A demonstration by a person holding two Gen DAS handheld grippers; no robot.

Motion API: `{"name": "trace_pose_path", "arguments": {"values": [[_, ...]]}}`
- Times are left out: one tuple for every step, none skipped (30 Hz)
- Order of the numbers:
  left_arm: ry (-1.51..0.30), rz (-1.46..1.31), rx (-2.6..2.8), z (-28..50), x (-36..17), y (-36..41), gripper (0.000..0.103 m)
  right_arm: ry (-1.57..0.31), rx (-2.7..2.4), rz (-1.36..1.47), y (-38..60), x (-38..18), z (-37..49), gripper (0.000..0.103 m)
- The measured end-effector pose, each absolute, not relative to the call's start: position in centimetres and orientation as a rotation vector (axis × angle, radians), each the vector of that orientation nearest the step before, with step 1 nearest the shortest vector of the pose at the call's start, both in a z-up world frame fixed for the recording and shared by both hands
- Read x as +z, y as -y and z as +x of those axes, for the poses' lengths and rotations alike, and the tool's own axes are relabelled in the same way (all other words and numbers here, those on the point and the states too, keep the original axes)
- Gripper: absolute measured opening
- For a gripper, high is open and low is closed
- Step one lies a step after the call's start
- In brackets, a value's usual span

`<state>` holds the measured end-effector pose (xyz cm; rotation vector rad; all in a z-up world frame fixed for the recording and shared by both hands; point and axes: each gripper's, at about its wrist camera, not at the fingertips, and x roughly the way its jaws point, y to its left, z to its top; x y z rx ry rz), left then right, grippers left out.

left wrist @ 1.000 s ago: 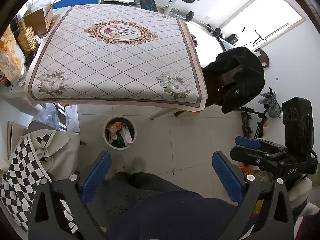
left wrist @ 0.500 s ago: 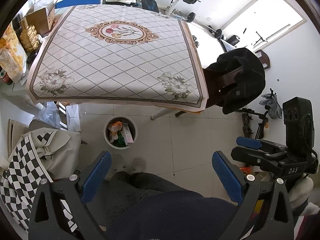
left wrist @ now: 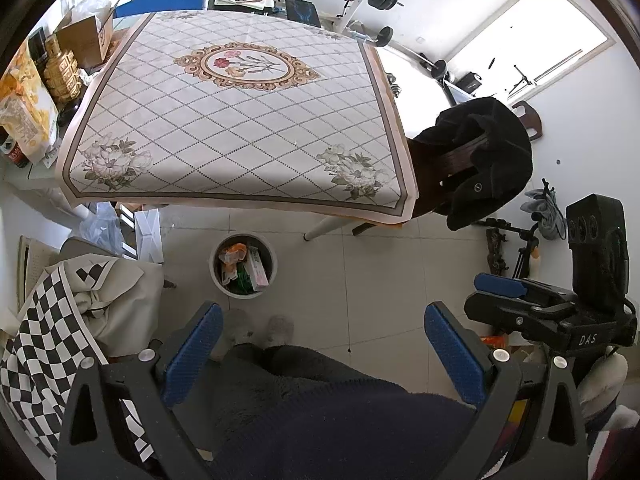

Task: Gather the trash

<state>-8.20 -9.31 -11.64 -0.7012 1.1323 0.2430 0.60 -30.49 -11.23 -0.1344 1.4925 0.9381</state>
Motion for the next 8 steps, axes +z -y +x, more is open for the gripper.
{"name": "trace_pose_path", "arguments": {"values": [[-1.131,-0.701,0.242,-8.13,-11.53,9.37,0.103,-1.492,0.940,-0.136,30.59,-11.27,0.62,0.103],[-1.128,-0.702,0.241,-8.12,-11.51,9.41,0.103,-1.492,0.945,-0.139,30.65,-11.27,0.69,0.103],[-1.125,-0.701,0.240,-8.12,-11.47,9.48,0.103,-1.492,0.945,-0.140,30.61,-11.22,0.67,0.103],[-1.122,-0.697,0.235,-8.07,-11.42,9.58,0.103,-1.493,0.948,-0.143,30.67,-11.21,0.72,0.103],[-1.123,-0.696,0.230,-8.00,-11.43,9.69,0.103,-1.495,0.953,-0.144,30.71,-11.20,0.75,0.103],[-1.123,-0.698,0.228,-7.98,-11.44,9.74,0.103,-1.497,0.955,-0.146,30.75,-11.21,0.79,0.103],[-1.122,-0.703,0.226,-7.95,-11.45,9.80,0.103,-1.498,0.959,-0.150,30.68,-11.09,0.94,0.103],[-1.123,-0.704,0.222,-7.91,-11.45,9.85,0.103,-1.500,0.962,-0.150,30.75,-11.07,0.98,0.103]]}}
